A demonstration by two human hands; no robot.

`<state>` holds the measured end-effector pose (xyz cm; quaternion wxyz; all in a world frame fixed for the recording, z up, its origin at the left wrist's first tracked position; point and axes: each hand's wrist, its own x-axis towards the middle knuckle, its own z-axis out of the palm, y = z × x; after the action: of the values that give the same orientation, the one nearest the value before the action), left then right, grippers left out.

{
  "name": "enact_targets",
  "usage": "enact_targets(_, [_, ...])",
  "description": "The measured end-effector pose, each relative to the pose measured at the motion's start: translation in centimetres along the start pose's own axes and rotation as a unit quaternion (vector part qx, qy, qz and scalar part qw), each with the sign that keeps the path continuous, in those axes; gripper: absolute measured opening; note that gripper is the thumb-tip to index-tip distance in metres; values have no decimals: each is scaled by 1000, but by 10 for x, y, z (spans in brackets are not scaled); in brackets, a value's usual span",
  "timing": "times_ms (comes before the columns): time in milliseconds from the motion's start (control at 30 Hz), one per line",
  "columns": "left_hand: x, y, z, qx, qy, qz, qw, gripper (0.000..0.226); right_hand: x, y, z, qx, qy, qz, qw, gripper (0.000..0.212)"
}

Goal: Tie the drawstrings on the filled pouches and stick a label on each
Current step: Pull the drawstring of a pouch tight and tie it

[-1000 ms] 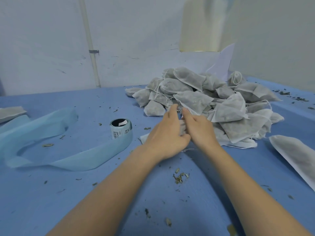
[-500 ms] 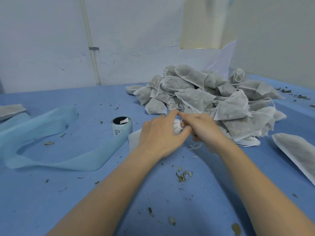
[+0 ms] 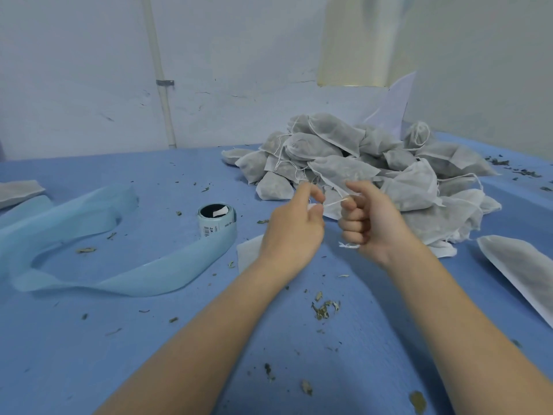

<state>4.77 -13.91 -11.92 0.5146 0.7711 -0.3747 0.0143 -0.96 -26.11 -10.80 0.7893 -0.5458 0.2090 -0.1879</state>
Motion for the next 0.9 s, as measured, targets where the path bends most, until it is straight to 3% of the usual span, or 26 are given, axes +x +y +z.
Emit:
enact_targets(100, [-1, 0, 3, -93, 8, -47, 995, 12, -1, 1, 2, 166, -28, 45, 985, 32])
enact_targets(200, [-3, -3, 4, -88, 31, -48, 995, 11, -6, 4, 8, 243, -46, 54, 967, 6])
enact_targets(367, [-6, -5, 4, -46, 89, -21, 995, 21, -10, 6, 16, 241, -63, 20, 968, 25])
enact_targets(500, [-3, -8, 1, -56, 99, -62, 992, 27, -10, 8, 19, 165, -113, 8, 980, 40])
enact_targets(667, [-2, -5, -1, -121, 149, -105, 976, 9, -8, 11, 21, -7, -121, -27, 992, 46])
enact_targets(767, [-3, -5, -2, -111, 174, -113, 972, 7, -10, 13, 24, -116, -118, -47, 985, 49])
enact_targets(900, [-5, -8, 0, -135, 151, -116, 972, 16, -11, 12, 25, -268, -74, -95, 956, 54])
